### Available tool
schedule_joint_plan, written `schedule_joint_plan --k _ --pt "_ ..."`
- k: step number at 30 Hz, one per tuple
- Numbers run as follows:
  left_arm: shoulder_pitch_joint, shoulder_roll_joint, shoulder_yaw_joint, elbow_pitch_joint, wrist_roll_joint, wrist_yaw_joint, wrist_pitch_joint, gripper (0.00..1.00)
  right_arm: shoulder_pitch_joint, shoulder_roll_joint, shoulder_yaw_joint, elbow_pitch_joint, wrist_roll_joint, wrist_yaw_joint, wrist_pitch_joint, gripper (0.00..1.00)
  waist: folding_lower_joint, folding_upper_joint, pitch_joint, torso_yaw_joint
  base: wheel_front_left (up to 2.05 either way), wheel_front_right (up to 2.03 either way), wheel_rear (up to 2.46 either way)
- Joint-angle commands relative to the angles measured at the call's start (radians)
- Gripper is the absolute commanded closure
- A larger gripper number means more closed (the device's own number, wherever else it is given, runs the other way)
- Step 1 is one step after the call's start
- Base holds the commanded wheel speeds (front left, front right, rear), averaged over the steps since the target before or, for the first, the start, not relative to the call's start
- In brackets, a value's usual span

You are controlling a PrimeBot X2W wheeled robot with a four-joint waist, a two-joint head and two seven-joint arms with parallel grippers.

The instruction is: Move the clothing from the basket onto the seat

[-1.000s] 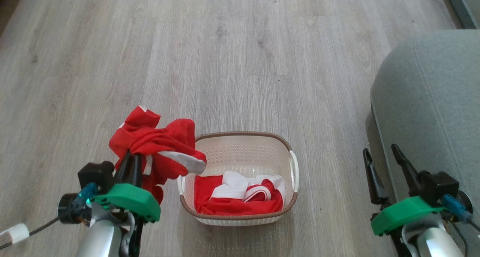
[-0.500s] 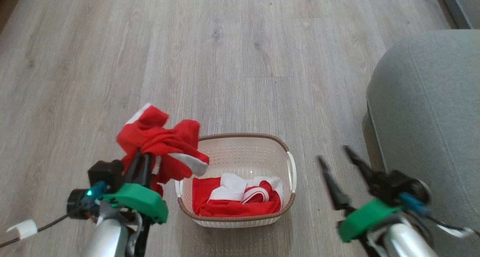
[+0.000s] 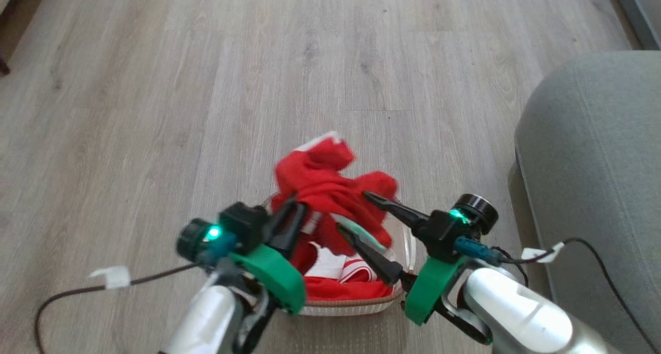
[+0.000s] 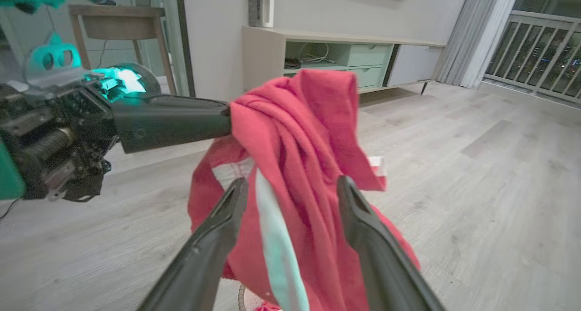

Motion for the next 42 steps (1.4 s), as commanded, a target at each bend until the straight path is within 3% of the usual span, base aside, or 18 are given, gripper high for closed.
schedule_joint_plan --k 1,9,10,11,16,18,20,27,42 --pt "-0.054 -0.003 0.015 -0.046 0.001 -0.006 0.001 1.0 -0.041 -0.008 0.015 -0.018 0.013 0.0 -0.006 0.0 0.0 0.0 -0.002 0.005 0.0 0.0 0.0" --pt "-0.059 -0.011 -0.109 -0.087 -0.051 -0.04 0.037 1.0 -0.144 -0.048 0.131 0.025 0.043 0.0 -0.006 0.0 0.0 0.0 -0.006 0.021 0.0 0.0 0.0" --pt "-0.059 -0.008 -0.116 -0.088 -0.059 -0.042 0.04 1.0 -0.15 -0.053 0.146 0.034 0.053 0.0 -0.006 0.56 0.0 0.0 -0.007 0.022 0.0 0.0 0.0" --pt "-0.059 -0.006 -0.121 -0.089 -0.066 -0.043 0.04 1.0 -0.156 -0.057 0.159 0.042 0.066 0.0 -0.006 1.0 0.0 0.0 -0.009 0.023 0.0 0.0 0.0" --pt "-0.056 0.009 -0.129 -0.089 -0.084 -0.046 0.035 0.99 -0.171 -0.072 0.191 0.067 0.123 0.0 -0.006 1.0 0.0 0.0 -0.011 0.02 0.0 0.0 0.0" --pt "-0.055 0.012 -0.127 -0.089 -0.088 -0.046 0.031 0.61 -0.174 -0.076 0.194 0.07 0.132 0.0 -0.006 1.0 0.0 0.0 -0.011 0.015 0.0 0.0 0.0" --pt "-0.053 0.016 -0.124 -0.088 -0.088 -0.042 0.025 0.03 -0.174 -0.081 0.194 0.073 0.138 0.0 -0.006 1.0 0.0 0.0 -0.01 0.007 0.0 0.0 0.0" --pt "-0.043 0.026 -0.109 -0.078 -0.087 -0.017 0.004 0.0 -0.162 -0.114 0.154 0.072 0.143 0.0 -0.006 1.0 0.0 0.0 -0.002 -0.043 0.0 0.0 0.0" --pt "-0.035 0.006 -0.16 -0.018 -0.101 -0.02 -0.069 0.0 -0.086 -0.212 -0.08 0.003 0.093 0.0 -0.006 1.0 0.0 0.0 0.04 -0.297 0.0 0.0 0.0"
